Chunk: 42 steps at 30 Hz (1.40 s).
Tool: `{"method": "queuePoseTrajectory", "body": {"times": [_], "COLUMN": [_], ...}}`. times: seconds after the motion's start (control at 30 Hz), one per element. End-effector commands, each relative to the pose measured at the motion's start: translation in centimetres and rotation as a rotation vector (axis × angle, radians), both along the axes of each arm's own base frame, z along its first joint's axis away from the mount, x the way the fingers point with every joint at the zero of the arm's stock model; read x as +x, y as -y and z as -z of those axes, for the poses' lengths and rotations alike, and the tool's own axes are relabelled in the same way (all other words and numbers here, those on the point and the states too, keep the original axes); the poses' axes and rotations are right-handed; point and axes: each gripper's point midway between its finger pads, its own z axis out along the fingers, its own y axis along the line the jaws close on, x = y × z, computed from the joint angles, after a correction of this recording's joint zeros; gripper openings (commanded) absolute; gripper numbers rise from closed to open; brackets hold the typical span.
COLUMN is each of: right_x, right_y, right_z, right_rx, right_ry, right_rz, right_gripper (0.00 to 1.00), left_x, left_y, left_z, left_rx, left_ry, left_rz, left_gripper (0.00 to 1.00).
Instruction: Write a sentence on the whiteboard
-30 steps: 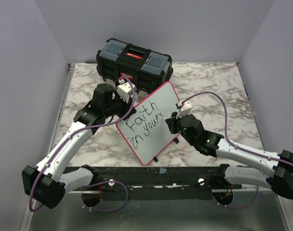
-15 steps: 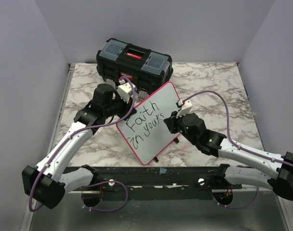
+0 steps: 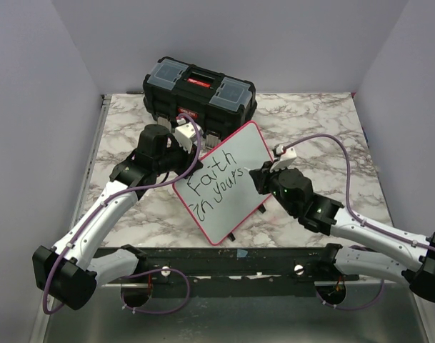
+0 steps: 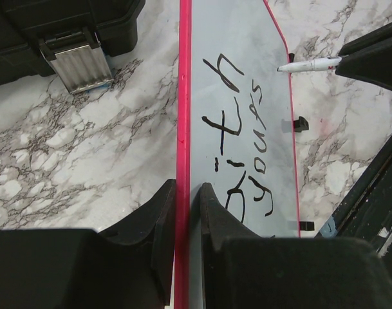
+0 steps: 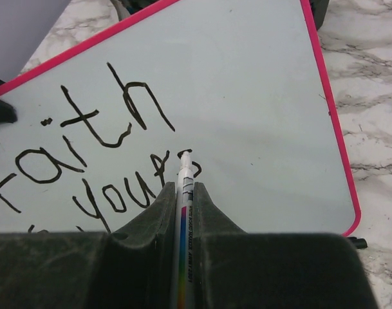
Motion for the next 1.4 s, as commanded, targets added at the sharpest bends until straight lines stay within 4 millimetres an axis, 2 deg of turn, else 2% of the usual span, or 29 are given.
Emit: {"method": "queuePoseTrajectory", "body": {"times": [0.0,0.43,0.93,1.2,1.37], "right_x": [0.9,1.9,3.0,3.2,2.8], "right_y": [0.7,0.1,0.8,-0.1,-0.8], "right_z": [0.9,2.0,2.0,0.9,1.5], "right_rx": [-0.030,-0.053,-0.081,-0.078,-0.077], "right_ry": [-0.012,-0.031,-0.023,-0.011,-0.029], "right_rz": [0.076,0.083,0.149,0.110,0.064], "right_gripper": [0.01,0.01,0.01,0.01,0.01], "left_x": [0.3,0.3,0.3,0.4,0.4], "left_y": [0.0,0.0,-0.1,-0.1,-0.1], "left_z": [-0.7,-0.7,-0.6,-0.6,-0.7], "left_rx": [0.021,0.022,0.024,0.025,0.025], "left_ry": [0.063,0.061,0.060,0.062,0.065], "left_rz": [0.023,0.023,0.021,0.019,0.019], "left_gripper": [0.00,0.00,0.00,0.00,0.00]}}
